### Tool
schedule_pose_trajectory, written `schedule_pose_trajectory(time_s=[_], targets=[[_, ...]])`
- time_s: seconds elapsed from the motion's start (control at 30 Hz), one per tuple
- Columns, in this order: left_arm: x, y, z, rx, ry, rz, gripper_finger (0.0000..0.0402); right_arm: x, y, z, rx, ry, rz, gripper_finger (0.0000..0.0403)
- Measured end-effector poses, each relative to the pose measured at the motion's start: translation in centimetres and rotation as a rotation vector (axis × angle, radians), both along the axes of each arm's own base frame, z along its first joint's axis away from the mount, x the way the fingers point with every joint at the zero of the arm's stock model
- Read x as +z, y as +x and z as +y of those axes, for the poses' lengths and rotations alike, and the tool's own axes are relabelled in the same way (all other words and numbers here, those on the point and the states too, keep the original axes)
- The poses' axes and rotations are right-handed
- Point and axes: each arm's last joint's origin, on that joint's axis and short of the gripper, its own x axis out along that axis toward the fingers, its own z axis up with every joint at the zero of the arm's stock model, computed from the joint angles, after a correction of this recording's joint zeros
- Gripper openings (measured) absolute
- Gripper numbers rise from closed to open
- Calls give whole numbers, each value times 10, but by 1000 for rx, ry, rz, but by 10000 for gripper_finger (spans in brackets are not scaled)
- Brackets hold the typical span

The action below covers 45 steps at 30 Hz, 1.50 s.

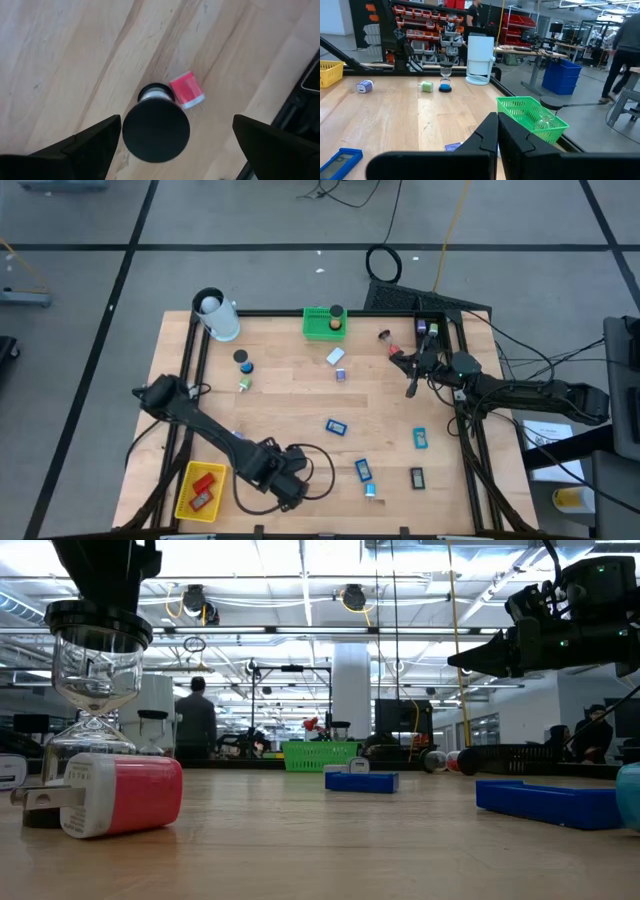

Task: Pick & Place Office items
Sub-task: Put the white hourglass into the green basket

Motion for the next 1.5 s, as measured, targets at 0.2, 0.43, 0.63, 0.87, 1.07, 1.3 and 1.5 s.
schedule_pose_trajectory(time_s=[0.2, 0.43, 0.63, 0.87, 1.07, 1.3, 1.5], targets=[[-14, 3, -4, 30, -22, 57, 392, 0, 0, 0, 0, -1, 1, 0], [-17, 5, -3, 49, -13, 61, 350, 0, 0, 0, -1, -3, 3, 0], [-17, 3, -5, 36, -6, 57, 260, 0, 0, 0, -1, -3, 3, 0], [-17, 3, -6, 27, 0, 53, 223, 0, 0, 0, -1, -6, 4, 0], [-17, 5, -4, 34, -9, 59, 256, 0, 0, 0, -1, -7, 3, 0], [-17, 7, 1, 5, -13, 64, 219, 0, 0, 0, -1, -7, 4, 0], [-14, 4, 4, 1, -3, 82, 219, 0, 0, 0, -1, -7, 4, 0]])
